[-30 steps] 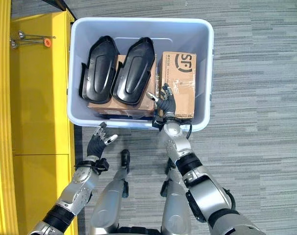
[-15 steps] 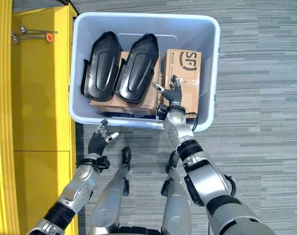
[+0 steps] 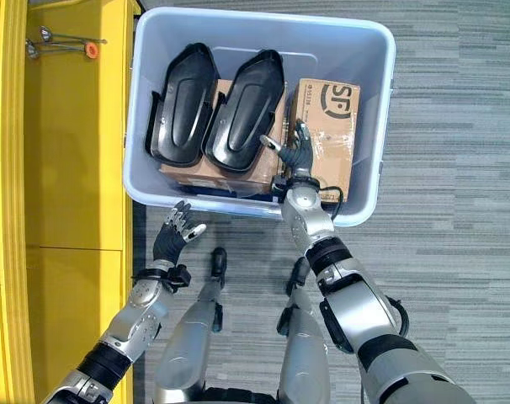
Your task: Move parts from the plastic box to the shelf.
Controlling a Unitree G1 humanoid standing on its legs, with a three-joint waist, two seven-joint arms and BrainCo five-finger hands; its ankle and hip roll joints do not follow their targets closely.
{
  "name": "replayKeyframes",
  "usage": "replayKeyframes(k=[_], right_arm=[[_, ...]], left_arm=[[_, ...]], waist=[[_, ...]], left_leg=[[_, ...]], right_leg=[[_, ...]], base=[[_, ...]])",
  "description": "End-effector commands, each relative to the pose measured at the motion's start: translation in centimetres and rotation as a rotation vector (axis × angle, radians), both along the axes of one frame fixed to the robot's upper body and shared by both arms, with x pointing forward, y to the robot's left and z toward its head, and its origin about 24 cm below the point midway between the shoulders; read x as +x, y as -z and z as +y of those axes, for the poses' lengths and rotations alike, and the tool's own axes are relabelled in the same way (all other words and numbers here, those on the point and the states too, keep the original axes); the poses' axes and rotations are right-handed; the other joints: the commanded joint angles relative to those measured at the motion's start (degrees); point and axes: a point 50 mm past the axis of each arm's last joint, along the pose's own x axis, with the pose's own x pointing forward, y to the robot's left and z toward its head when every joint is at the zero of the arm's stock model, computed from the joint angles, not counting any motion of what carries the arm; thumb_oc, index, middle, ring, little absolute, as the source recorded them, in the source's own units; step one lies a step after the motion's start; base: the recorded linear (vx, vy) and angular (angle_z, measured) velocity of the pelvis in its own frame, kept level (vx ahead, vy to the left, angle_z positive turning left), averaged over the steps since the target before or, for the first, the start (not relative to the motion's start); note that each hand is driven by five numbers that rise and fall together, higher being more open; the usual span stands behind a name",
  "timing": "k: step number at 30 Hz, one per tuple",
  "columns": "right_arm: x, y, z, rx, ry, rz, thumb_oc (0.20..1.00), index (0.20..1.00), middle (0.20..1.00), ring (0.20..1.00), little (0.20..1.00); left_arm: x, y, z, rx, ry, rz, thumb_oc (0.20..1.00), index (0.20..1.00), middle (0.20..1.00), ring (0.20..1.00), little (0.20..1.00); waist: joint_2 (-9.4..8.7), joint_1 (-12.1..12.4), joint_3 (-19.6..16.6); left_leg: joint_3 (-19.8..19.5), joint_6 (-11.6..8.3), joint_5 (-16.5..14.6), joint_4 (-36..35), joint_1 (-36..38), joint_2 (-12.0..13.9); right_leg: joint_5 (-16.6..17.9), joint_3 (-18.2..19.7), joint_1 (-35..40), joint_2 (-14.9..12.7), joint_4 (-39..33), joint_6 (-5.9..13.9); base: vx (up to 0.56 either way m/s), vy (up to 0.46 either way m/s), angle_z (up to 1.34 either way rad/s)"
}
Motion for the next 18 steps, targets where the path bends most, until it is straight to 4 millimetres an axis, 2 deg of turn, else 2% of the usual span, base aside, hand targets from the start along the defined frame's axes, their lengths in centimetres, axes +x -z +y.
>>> replayKeyframes(k=[1, 10, 18], right_arm=[[-0.4, -5.4, 2.1, 0.012, -0.071, -0.212, 1.000, 1.000, 1.000, 1.000, 1.000], [-0.4, -5.7, 2.8, 0.028, -0.093, -0.219, 1.000, 1.000, 1.000, 1.000, 1.000], [0.6, -4.7, 2.3, 0.041, -0.047, -0.135, 1.000, 1.000, 1.000, 1.000, 1.000]], left_arm=[[-0.1, -1.6, 0.3, -0.026, 0.009, -0.083, 1.000, 1.000, 1.000, 1.000, 1.000], [-0.1, -1.7, 0.6, -0.024, 0.005, -0.084, 1.000, 1.000, 1.000, 1.000, 1.000], [-0.1, -1.7, 0.4, -0.029, 0.011, -0.084, 1.000, 1.000, 1.000, 1.000, 1.000]], waist=[[-2.10, 0.2, 0.5], [-2.41, 0.3, 0.8], [-1.83, 1.0, 1.1]], left_leg=[[-0.7, 0.33, -4.9, 1.5, 2.6, 0.2], [-0.9, 0.44, -5.1, 2.1, 2.0, 0.0], [-1.3, 0.53, -5.2, 2.6, 0.9, -0.2]], right_leg=[[-2.6, 1.2, -2.2, -3.8, 5.8, 3.69], [-2.7, 1.0, -2.5, -3.9, 5.9, 3.65], [-2.7, 0.9, -3.3, -4.1, 6.2, 3.68]], base=[[0.00, 0.000, 0.00], [0.00, 0.001, 0.01], [0.00, 0.000, 0.00]])
